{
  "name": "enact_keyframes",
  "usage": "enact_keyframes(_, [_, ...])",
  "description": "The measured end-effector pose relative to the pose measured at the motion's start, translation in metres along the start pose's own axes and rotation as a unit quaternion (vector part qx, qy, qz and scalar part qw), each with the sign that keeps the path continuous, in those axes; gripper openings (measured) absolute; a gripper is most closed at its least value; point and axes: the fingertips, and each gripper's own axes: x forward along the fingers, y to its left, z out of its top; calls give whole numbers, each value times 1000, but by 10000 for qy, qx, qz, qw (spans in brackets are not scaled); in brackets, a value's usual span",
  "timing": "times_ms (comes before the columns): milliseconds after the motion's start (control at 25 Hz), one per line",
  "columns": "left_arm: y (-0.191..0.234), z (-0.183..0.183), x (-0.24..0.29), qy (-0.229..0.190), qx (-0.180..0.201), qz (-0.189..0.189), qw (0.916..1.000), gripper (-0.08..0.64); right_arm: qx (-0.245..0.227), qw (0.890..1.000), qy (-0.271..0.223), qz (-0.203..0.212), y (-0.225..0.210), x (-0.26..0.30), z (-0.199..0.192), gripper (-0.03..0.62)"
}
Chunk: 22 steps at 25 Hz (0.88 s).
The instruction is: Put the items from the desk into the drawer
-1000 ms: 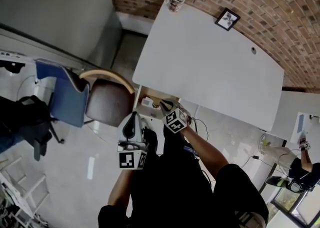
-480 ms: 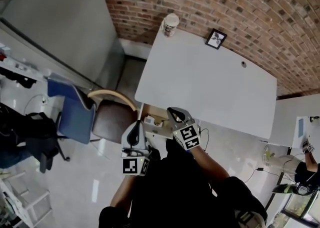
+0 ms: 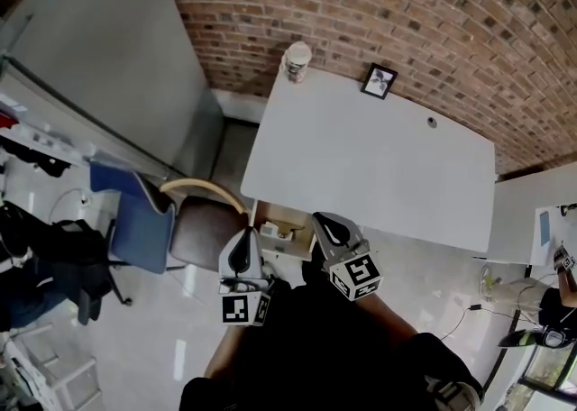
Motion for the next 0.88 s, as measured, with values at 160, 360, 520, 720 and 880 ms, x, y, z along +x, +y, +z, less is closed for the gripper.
enact_keyframes(160, [-1, 0, 6, 32, -27, -30, 10000, 20, 33, 10000, -23, -8, -2, -3, 2, 3])
enact_keyframes(360, [-3, 0, 11, 10, -69, -48, 10000, 20, -10, 10000, -17, -3, -6, -1, 3, 3])
enact_keyframes(520, [-2, -2, 11, 61, -62, -54, 9999, 20, -11, 10000, -18, 17, -5, 0, 5, 3])
enact_keyframes(720, [1, -5, 10, 75, -97, -21, 9999, 20, -80, 10000, -12, 12, -3, 2, 3, 3])
enact_keyframes(880, [1, -5, 10, 84, -114, -27, 9999, 20, -40, 10000, -24, 24, -2, 3, 3, 3])
